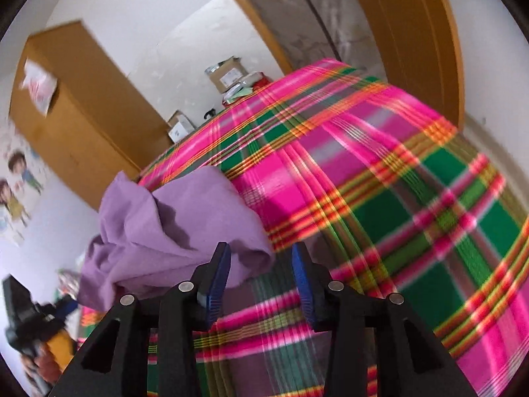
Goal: Fold clothes
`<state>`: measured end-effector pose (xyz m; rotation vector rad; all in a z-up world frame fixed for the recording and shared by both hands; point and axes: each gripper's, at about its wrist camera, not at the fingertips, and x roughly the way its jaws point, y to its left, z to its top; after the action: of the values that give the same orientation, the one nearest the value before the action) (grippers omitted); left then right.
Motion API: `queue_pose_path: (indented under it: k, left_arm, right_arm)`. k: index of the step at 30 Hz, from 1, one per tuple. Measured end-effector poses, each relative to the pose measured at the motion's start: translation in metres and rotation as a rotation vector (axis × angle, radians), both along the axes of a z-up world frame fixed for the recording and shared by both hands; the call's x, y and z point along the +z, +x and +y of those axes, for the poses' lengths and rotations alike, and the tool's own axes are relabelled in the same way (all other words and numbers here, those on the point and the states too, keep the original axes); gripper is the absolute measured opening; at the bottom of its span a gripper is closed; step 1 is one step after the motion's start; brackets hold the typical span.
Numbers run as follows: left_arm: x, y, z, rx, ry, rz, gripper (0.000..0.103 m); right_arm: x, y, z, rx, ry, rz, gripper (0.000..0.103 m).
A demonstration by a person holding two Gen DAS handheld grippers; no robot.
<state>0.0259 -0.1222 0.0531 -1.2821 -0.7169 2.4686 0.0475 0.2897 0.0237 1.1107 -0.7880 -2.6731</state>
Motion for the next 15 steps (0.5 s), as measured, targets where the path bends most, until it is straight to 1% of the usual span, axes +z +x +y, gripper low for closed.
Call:
queue_pose_path:
  k: [3,6,8,9,10,13,15]
  left_arm:
    - [0.002,-0.009,0.036,-0.105,-0.104,0.04,0.027]
    - [0.004,-0.014,0.07,-0.182,-0.215,0.076,0.028]
    - [0.002,-0.013,0.088,-0.242,-0.27,0.125,0.03]
    - [0.0,-0.014,0.096,-0.265,-0.303,0.133,0.031]
    - [-0.004,-0.016,0.107,-0.292,-0.357,0.128,0.031]
    - [-0.014,-0.024,0.12,-0.31,-0.432,0.1,0.031]
    - [-0.015,-0.028,0.127,-0.315,-0.473,0.108,0.031]
  right_arm:
    - [-0.005,0.004,0.003,0.002,-0.047,0.004,0.042]
    - [-0.005,0.0,-0.003,0.031,-0.032,0.002,0.046]
    - [-0.005,-0.001,-0.008,0.049,-0.016,0.009,0.048]
    - [-0.005,-0.002,-0.011,0.058,-0.006,0.015,0.049]
    - [-0.005,-0.002,-0.013,0.066,0.005,0.018,0.051]
    - [-0.005,-0.008,-0.023,0.075,0.059,0.008,0.052]
    - [-0.006,-0.011,-0.028,0.076,0.094,0.011,0.052]
